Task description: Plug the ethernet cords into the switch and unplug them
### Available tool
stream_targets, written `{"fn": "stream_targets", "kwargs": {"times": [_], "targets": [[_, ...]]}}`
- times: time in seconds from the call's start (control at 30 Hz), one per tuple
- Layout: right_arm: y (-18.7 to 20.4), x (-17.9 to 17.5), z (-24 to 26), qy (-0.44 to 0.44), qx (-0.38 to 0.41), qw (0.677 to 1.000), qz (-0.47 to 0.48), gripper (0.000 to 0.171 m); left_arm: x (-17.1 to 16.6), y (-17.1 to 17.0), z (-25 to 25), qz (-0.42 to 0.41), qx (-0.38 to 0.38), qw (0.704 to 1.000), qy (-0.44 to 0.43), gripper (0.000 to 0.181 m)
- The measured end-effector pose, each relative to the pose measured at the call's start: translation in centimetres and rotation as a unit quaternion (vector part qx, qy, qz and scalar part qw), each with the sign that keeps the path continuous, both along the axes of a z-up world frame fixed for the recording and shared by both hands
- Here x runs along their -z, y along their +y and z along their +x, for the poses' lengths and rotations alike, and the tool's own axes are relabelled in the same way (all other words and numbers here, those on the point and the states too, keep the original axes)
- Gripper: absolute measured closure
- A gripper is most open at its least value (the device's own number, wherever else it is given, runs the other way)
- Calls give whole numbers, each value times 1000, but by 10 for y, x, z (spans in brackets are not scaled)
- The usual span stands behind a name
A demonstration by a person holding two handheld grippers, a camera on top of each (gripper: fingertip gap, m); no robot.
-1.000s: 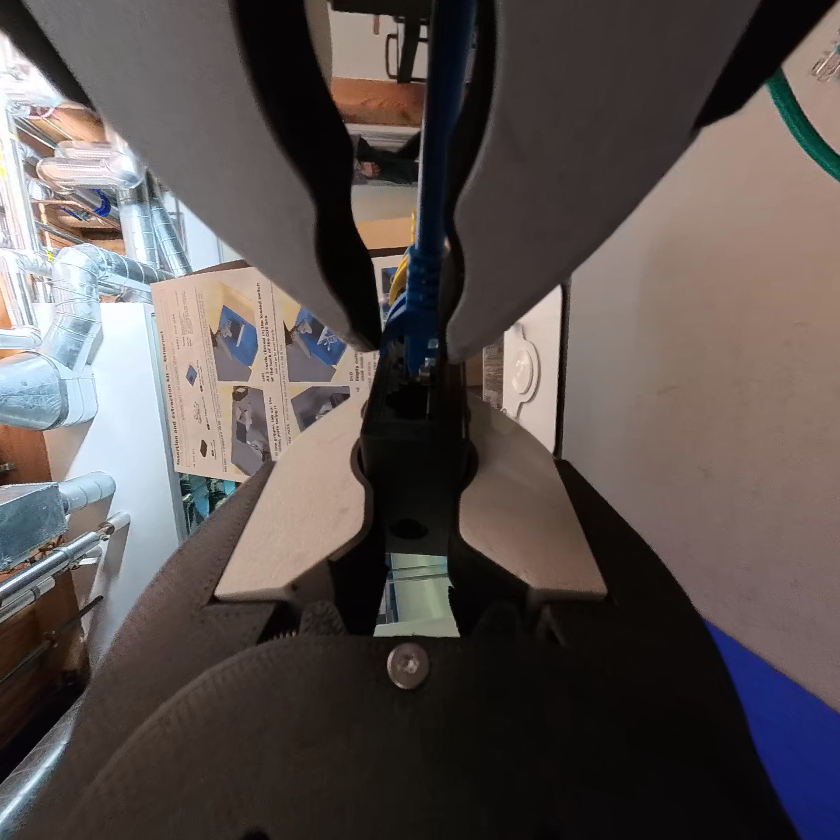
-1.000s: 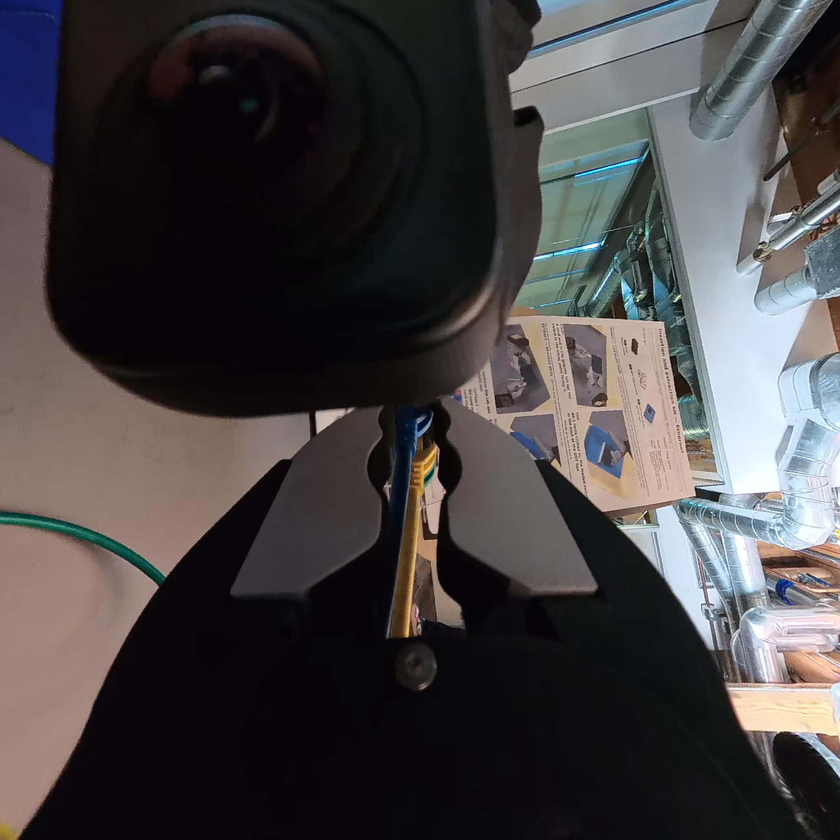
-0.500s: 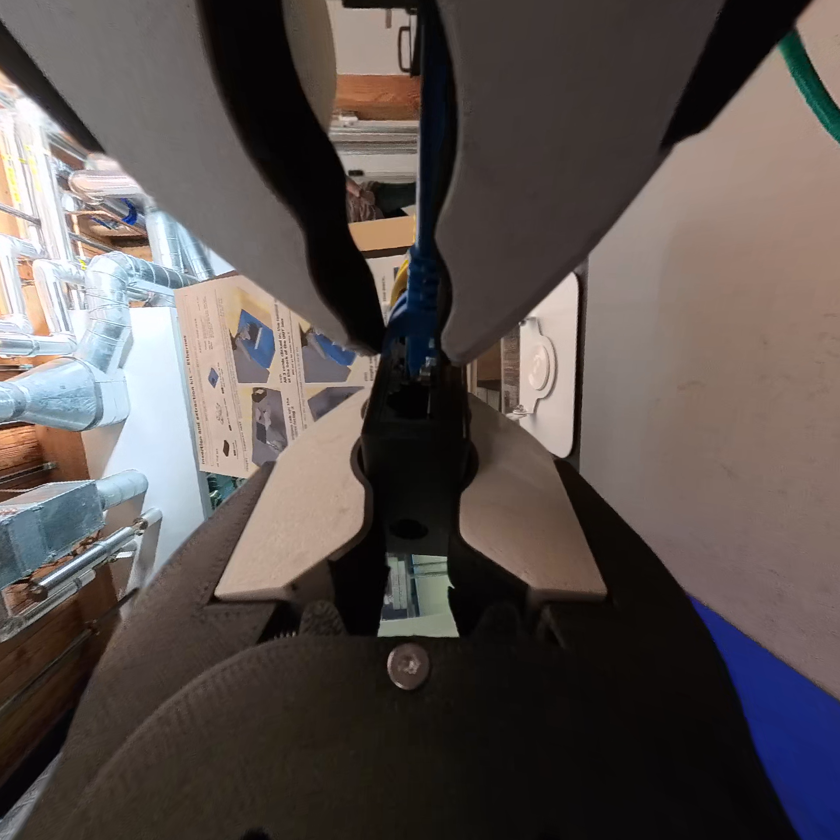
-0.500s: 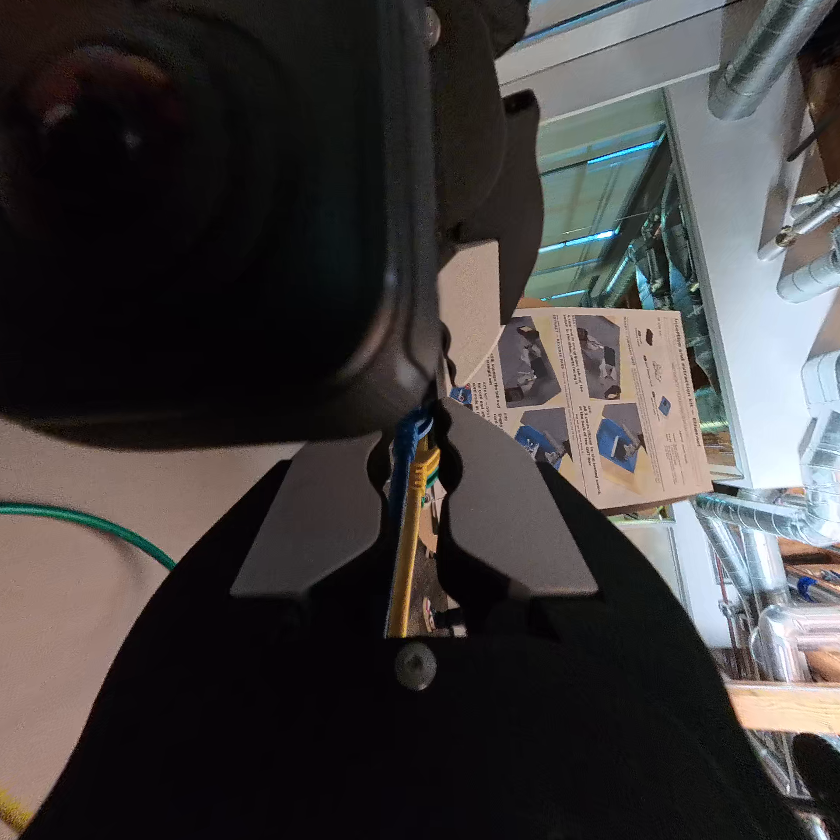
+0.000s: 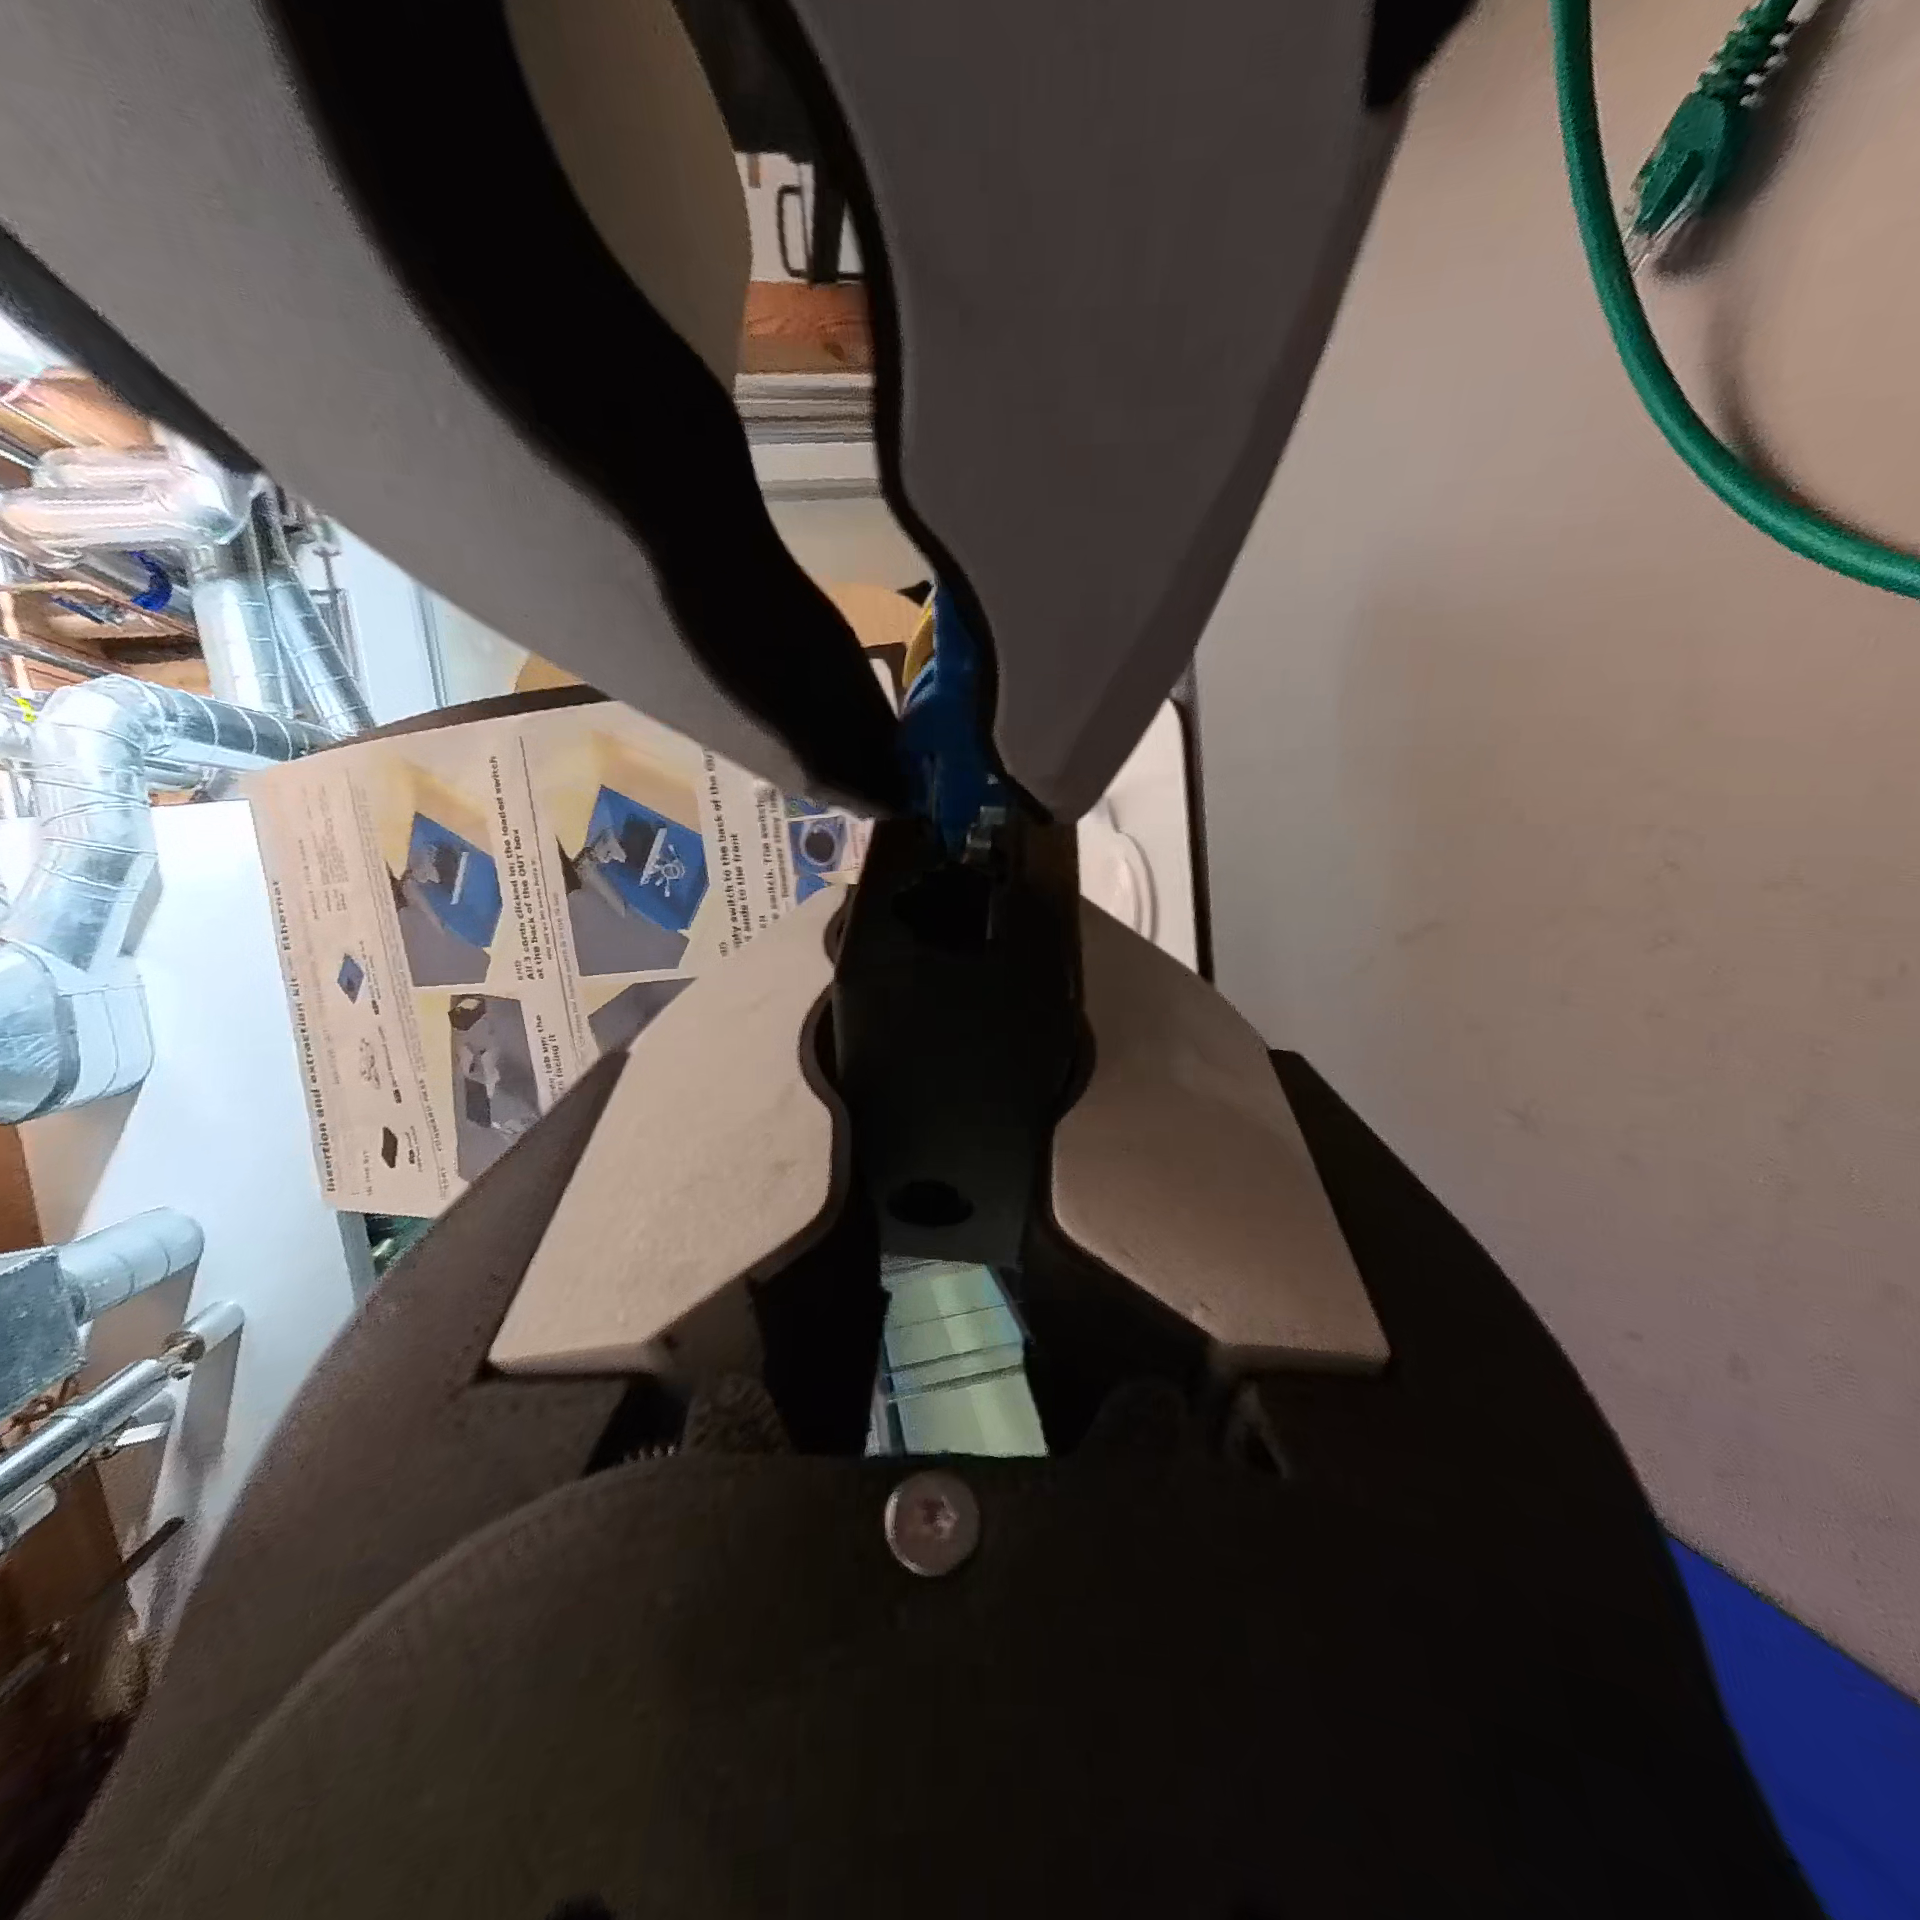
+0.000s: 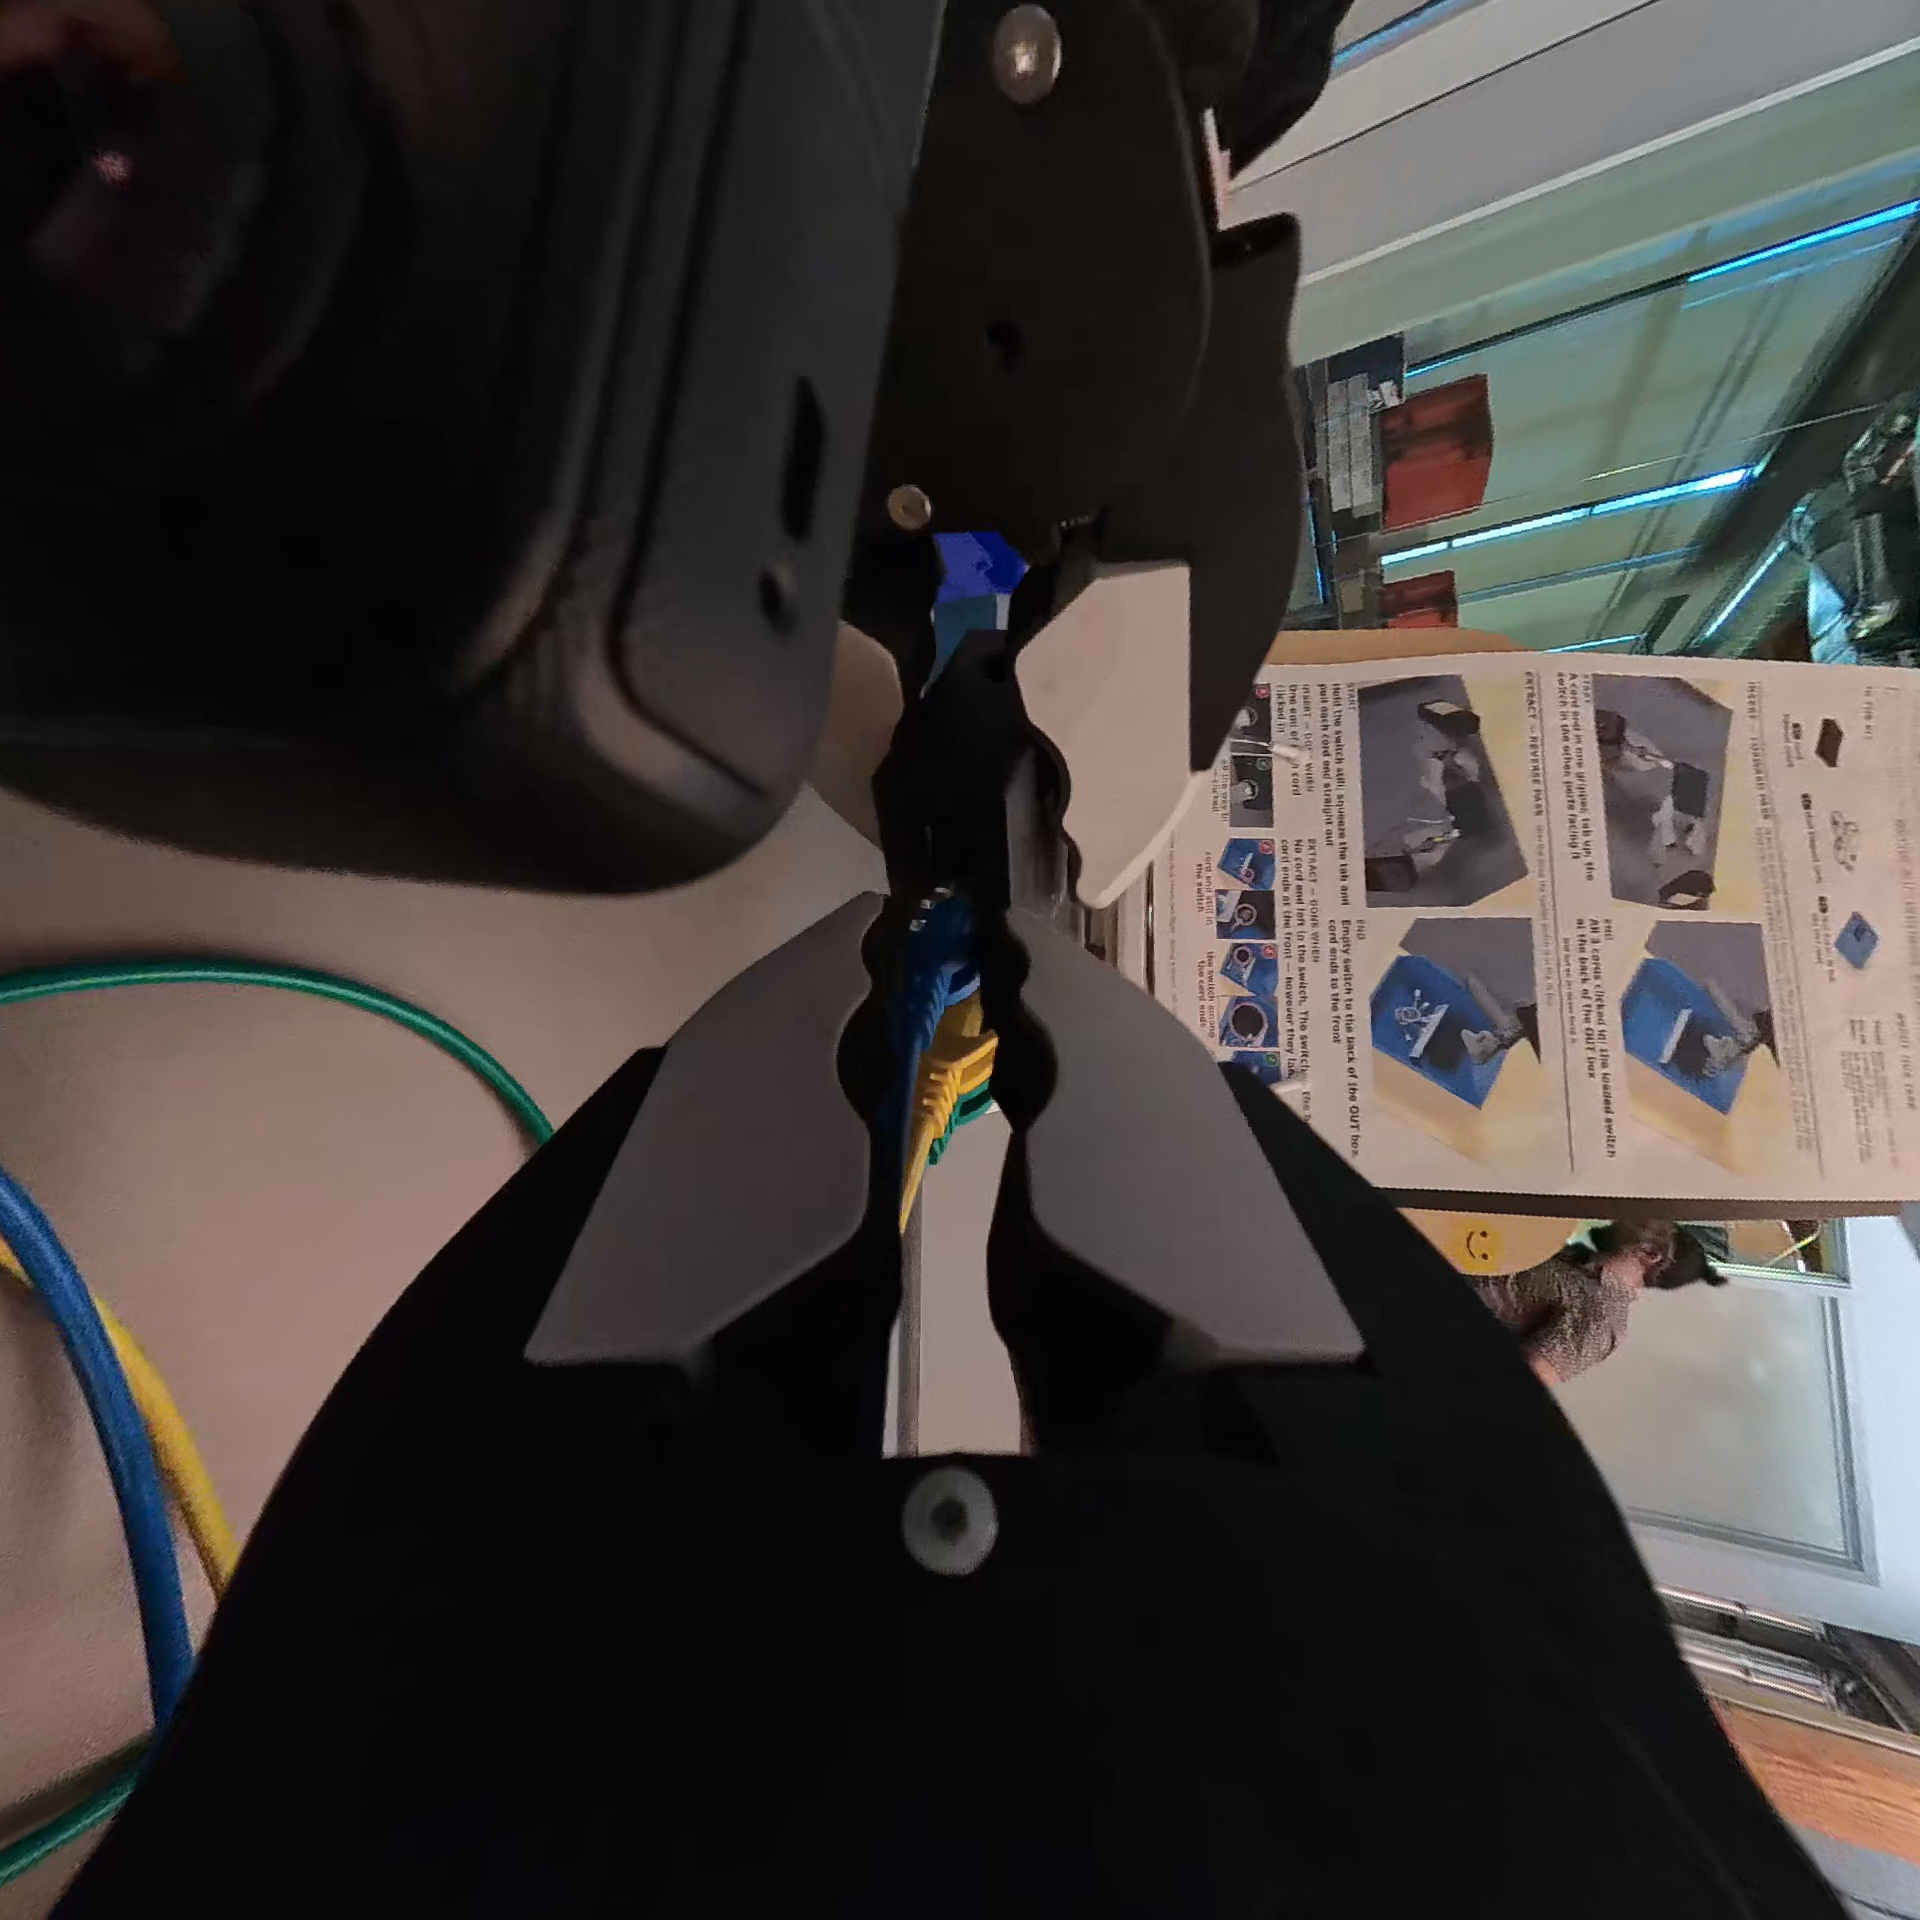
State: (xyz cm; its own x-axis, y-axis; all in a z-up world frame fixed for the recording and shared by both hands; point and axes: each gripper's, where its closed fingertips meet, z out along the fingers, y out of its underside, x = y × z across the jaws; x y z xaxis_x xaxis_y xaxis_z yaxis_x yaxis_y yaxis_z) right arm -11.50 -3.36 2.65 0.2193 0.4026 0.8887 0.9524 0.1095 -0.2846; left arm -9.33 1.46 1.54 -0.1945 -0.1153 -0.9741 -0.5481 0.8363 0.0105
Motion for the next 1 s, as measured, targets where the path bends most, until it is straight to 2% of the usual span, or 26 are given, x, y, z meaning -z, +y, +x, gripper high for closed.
{"fn": "stream_targets", "kwargs": {"times": [0.73,1.0], "targets": [[3,6,2,-7,5,1000,0,155,9,3,2,-19,5,1000,9,151],[1,-4,-5,2,1,1000,18,154,2,-2,0,-44,37,998,-10,151]]}}
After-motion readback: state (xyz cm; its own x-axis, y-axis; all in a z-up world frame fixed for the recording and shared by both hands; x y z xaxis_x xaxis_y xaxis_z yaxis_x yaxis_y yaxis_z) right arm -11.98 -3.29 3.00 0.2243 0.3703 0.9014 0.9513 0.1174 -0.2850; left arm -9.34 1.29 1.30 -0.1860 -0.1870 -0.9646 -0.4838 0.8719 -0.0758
